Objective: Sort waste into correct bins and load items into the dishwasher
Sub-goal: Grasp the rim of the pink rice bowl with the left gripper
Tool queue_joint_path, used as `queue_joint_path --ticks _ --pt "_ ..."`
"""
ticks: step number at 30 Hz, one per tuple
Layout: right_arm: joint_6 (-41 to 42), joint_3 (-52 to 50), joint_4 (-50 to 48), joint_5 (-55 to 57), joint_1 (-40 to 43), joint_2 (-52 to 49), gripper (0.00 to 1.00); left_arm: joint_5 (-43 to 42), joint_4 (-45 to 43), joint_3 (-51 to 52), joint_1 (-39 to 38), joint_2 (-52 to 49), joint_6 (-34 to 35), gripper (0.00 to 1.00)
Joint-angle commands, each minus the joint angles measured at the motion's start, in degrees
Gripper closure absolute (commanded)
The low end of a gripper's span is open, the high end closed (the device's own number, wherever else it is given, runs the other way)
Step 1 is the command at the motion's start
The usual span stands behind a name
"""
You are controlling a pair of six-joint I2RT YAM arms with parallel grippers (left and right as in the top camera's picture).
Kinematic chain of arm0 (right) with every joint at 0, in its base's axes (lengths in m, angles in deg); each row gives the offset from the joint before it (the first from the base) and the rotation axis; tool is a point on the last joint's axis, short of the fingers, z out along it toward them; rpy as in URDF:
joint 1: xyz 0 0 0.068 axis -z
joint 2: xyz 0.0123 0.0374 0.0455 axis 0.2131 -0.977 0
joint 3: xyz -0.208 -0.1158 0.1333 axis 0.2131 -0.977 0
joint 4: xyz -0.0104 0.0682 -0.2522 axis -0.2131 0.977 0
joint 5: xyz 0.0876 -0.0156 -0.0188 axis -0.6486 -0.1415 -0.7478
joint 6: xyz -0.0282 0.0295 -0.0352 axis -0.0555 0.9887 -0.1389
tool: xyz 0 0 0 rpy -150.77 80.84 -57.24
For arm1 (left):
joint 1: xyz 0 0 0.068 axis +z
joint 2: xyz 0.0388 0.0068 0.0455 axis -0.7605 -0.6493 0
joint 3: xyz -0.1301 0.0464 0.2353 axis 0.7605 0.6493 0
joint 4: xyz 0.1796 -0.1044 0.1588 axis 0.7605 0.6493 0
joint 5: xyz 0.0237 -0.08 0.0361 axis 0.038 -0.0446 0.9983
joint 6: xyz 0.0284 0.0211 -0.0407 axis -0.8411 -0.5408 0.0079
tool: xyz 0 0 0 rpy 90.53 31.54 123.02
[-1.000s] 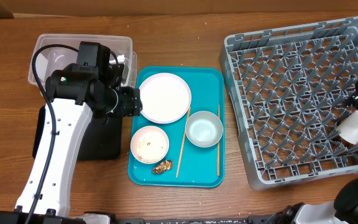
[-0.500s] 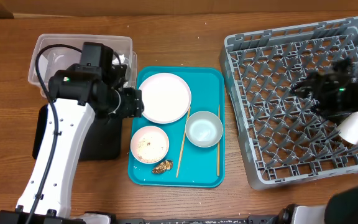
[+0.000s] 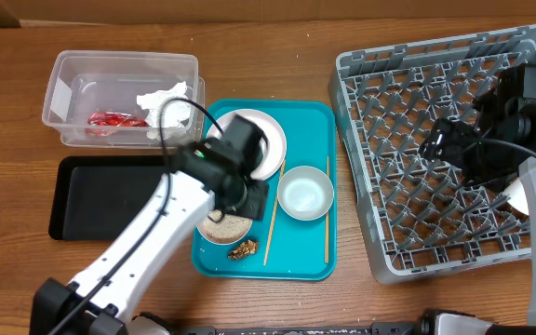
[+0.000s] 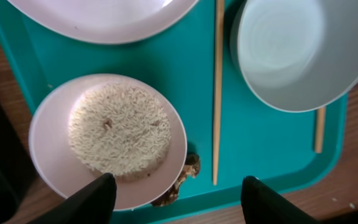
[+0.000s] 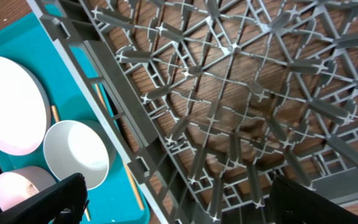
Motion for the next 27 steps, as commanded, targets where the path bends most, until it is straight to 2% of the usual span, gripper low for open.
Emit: queue_joint_path --ticks 1,5,10,15,26,27 --pt "0.7 0.6 -0.3 1.6 -0.3 1.0 0.04 5.3 -3.3 5.8 -3.8 -0.3 4.6 0.35" --pt "0.7 0.6 -0.3 1.6 -0.3 1.0 0.03 5.3 -8.9 10.7 -5.2 -0.3 5.5 0.41" --pt "0.2 0.6 -0.3 1.7 -0.3 1.0 0.03 6.9 -15.4 15.8 -5.3 -0.3 8.1 0.54" --pt "0.2 0.6 -0.3 1.8 -0.3 1.0 0.02 7.6 -20.0 17.9 -5.3 -0.3 9.1 0.57" --pt "0.2 0.6 -0.3 1.8 -0.3 1.0 0.02 6.4 -21.3 18.2 -5.3 -5.0 9.1 0.58" --pt "0.2 0.6 -0.3 1.8 -0.3 1.0 0.02 5.8 -21.4 18.2 -5.3 -5.5 9.1 0.60"
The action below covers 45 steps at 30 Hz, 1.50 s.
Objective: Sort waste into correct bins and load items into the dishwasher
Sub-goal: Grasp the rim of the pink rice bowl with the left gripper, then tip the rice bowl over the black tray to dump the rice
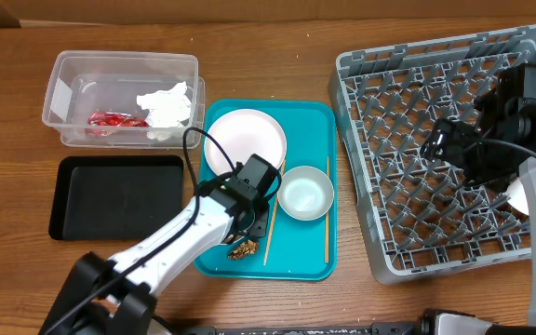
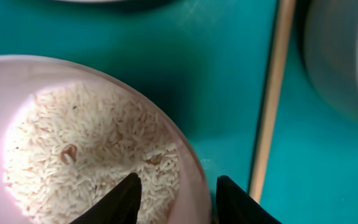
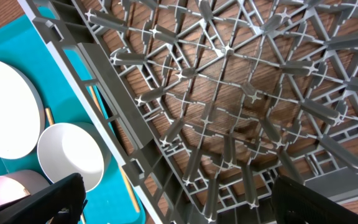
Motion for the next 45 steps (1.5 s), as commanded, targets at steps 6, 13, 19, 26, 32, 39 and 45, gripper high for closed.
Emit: queue_joint_path --ticks 6,13,19,26,32,39,45 --pt "0.2 0.6 -0.3 0.6 -0.3 1.0 0.02 -1.8 -0.7 0.4 -0.4 -3.1 1.0 0.86" --pt "0.2 0.6 -0.3 0.6 -0.3 1.0 0.02 -1.7 1.7 -4.5 0.2 -3.1 0.4 0.96" --pt "0.0 0.6 -0.2 0.6 -0.3 1.0 0.02 0.1 11.0 -15.3 2.3 -3.1 0.1 0.96" --pt "0.0 0.6 -0.3 0.6 -0.3 1.0 0.02 -3.1 20.6 -24.1 9.9 -2.1 -1.0 0.96" --pt "0.0 0.6 -0.2 1.6 -0.3 1.0 0.02 -17.1 21.5 -24.1 22.0 -0.9 -9.6 0.96" --pt "0.0 0.6 -0.2 1.6 -0.3 1.0 0.02 -35.6 22.4 -23.8 41.1 -0.9 -23.1 0.96" --pt "0.0 0.6 -0.2 1.7 -0.3 1.0 0.02 -53.9 22.9 -19.9 56.0 -1.0 -34.5 0.96"
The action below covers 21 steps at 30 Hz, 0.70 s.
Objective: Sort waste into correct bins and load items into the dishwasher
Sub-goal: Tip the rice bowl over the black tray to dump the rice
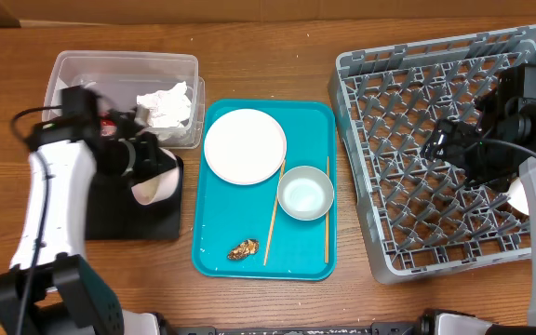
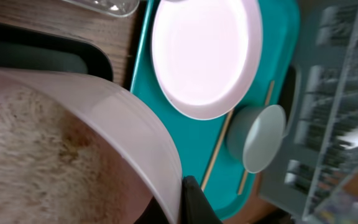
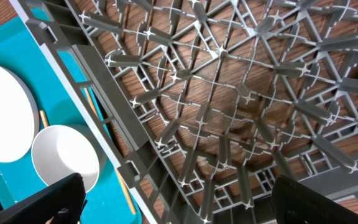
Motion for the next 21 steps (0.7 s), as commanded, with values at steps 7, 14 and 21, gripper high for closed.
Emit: queue_joint_path --ticks 7,14,21 --pt "0.0 0.6 -0.2 0.6 -0.3 1.0 0.02 -31.8 -3.8 10.4 19.6 0.0 -15.2 0.96" --pt "0.0 0.6 -0.2 0.6 -0.3 1.0 0.02 -38.2 -3.9 11.8 24.7 -6.0 -15.8 0.96" --pt "0.0 0.6 0.0 0.7 -0.3 1.0 0.02 -51.6 -2.5 11.8 25.6 -12.9 -15.1 0.96"
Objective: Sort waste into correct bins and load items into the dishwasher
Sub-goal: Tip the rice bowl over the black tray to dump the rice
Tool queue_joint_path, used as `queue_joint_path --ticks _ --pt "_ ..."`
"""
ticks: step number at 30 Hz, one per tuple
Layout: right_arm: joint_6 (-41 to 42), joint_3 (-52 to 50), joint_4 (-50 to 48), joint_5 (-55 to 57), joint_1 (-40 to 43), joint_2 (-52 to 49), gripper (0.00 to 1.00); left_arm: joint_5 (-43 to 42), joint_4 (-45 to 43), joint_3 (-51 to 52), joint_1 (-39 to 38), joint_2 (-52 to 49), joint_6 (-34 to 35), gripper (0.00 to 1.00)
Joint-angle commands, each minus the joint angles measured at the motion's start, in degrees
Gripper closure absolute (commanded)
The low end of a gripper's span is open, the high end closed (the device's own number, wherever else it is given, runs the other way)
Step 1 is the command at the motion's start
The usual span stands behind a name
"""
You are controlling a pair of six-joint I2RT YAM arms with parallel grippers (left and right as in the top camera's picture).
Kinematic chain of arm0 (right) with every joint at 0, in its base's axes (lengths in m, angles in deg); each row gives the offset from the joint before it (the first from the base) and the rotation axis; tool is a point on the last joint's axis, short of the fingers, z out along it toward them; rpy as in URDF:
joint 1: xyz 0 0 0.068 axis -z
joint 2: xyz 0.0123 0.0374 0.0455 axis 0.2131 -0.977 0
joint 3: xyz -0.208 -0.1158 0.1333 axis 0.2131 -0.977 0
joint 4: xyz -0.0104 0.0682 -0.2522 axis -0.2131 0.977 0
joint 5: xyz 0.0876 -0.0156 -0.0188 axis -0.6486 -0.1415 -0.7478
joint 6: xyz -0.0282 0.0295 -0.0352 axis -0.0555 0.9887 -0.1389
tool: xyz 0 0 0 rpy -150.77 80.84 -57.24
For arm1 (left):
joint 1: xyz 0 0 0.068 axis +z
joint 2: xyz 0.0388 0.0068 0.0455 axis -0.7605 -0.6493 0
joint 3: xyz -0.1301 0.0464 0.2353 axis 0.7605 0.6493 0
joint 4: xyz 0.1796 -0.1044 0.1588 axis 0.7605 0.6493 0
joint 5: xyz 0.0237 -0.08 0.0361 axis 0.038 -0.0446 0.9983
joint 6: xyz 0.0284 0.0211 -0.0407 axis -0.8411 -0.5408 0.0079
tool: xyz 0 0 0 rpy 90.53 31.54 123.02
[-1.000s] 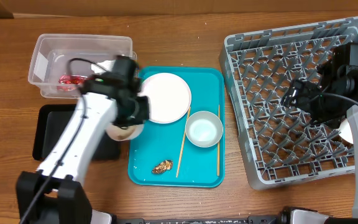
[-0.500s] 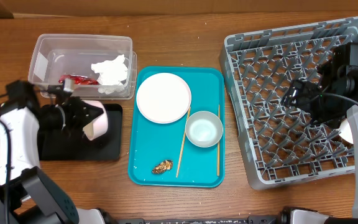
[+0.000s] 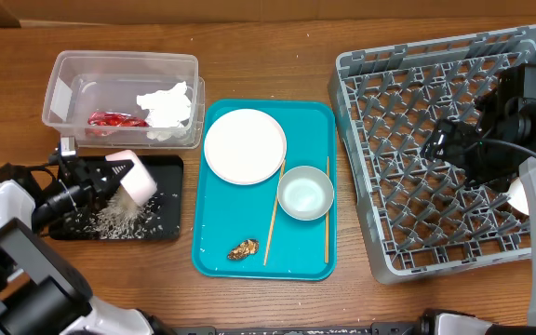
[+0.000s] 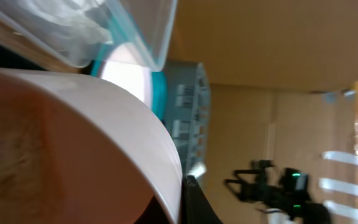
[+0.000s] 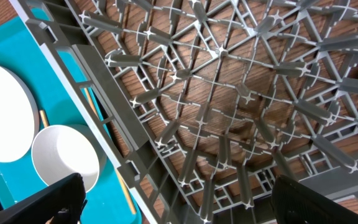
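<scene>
My left gripper (image 3: 103,176) is shut on the rim of a pink bowl (image 3: 138,183), which lies tipped on its side over the black tray (image 3: 161,228). White rice (image 3: 119,220) is scattered on that tray under the bowl. In the left wrist view the bowl's rim (image 4: 104,118) fills the frame, with one dark fingertip (image 4: 194,204) against it. On the teal tray (image 3: 214,262) are a white plate (image 3: 245,146), a pale bowl (image 3: 305,194), two chopsticks (image 3: 271,226) and a brown food scrap (image 3: 243,248). My right gripper (image 5: 182,211) hangs open above the grey dish rack (image 3: 408,242).
A clear bin (image 3: 71,70) behind the black tray holds a red wrapper (image 3: 116,119) and crumpled tissue (image 3: 164,104). The rack (image 5: 229,93) stands right of the teal tray, its left wall close to the tray's edge. Bare wood lies along the far side of the table.
The pink bowl was held over the black tray's right end with rice inside. Now it is tipped on its side further left and rice lies on the tray. The right arm is unchanged.
My left gripper was open above the rice bowl on the teal tray, then had its fingers astride the bowl's rim. Later it held the bowl over the black tray. Now the bowl is tipped and rice is on the tray. The right gripper stayed open over the rack.
</scene>
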Motion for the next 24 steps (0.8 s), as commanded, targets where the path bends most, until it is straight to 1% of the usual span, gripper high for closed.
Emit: queue_joint_path --ticks 1,6,24 --pt "0.0 0.6 -0.1 0.9 -0.3 1.0 0.02 -12.2 0.7 0.6 0.3 -3.5 -1.2 0.96" --pt "0.0 0.6 -0.1 1.0 -0.3 1.0 0.02 -13.2 1.1 0.6 0.3 -5.6 -0.2 0.96" --pt "0.0 0.6 0.1 1.0 -0.3 1.0 0.02 -13.9 1.5 0.6 0.3 -5.6 0.3 0.96"
